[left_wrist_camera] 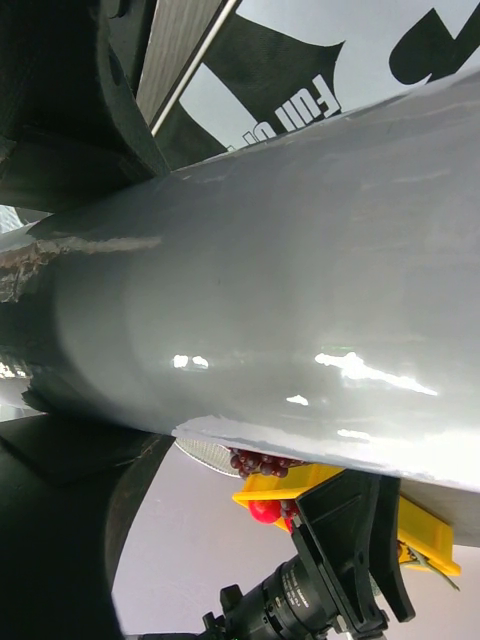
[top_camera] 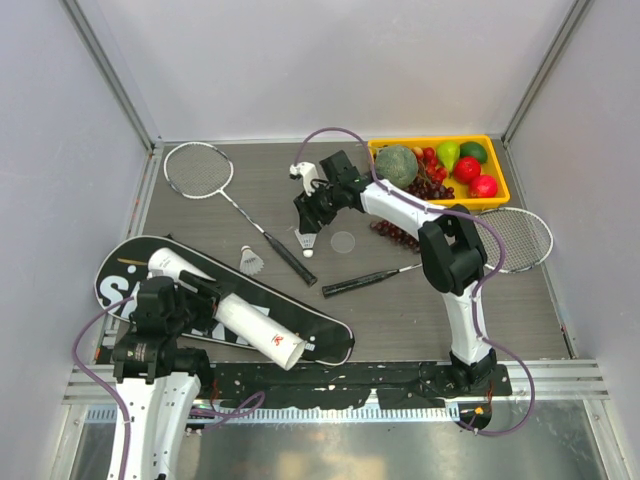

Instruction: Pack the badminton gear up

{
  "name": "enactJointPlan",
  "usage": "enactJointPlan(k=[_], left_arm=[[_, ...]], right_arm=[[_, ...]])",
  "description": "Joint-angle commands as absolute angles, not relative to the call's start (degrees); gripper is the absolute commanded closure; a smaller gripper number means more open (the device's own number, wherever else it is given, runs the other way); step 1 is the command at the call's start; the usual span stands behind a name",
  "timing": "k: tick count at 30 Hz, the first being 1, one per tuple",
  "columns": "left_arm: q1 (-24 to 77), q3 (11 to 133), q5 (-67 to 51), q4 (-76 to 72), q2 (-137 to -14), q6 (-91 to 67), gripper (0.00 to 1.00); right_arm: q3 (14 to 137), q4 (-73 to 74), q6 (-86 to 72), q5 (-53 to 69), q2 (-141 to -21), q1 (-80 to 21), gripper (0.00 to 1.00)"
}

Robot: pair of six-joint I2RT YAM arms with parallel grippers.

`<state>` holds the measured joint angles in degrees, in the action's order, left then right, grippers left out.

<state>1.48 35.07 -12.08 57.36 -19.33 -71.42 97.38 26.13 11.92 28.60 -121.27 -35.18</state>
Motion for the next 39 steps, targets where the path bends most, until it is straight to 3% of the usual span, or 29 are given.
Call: enactJointPlan(k=[1,7,10,12,14,16,21,30,34,39], left_arm=[[1.4,35.8,-12.1,54.1,-19.2,-71.5,0.94],[1.4,35.7,-12.0,54.1,-19.6,-71.5,0.94],[1.4,35.8,-12.0,54.0,-19.8,-71.5,0.94],[1.3,35.8,-12.0,53.6,-20.0,-71.5,0.94],[1.3,35.9,-11.7,53.4,-20.2,-71.6,0.95],[1.3,35.7,-11.3,53.1,-20.5,-72.4,0.95],[1.3,36.2,-12.6,51.9,-24.2,-79.3,0.96],[1.3,43.2,-10.3,52.9,-30.8,-85.3,0.94],[1.3,45.7,-7.7,55.0,-32.9,-89.2,0.92],[1.3,46.4,-7.5,53.4,-34.8,-92.8,0.91]], right_arm=[[101.9,25.9,13.3,29.1,-123.7,-35.2,0.42],[103.1,27.4,14.3,30.9,-126.7,-35.1,0.43],[102.4,27.4,14.9,31.7,-126.2,-35.1,0.48],[101.8,27.3,15.2,31.7,-125.6,-35.1,0.61],[101.4,27.3,15.3,32.1,-124.6,-34.8,0.86],[100.8,27.0,14.7,33.4,-122.6,-34.5,0.95],[94.9,21.7,8.3,31.6,-113.3,-33.2,0.95],[57.5,-14.0,-8.2,18.2,-77.9,-34.4,0.95],[44.0,-26.6,-10.0,9.2,-63.7,-40.2,0.95],[36.6,-33.6,-4.7,-6.6,-50.0,-54.5,0.95]])
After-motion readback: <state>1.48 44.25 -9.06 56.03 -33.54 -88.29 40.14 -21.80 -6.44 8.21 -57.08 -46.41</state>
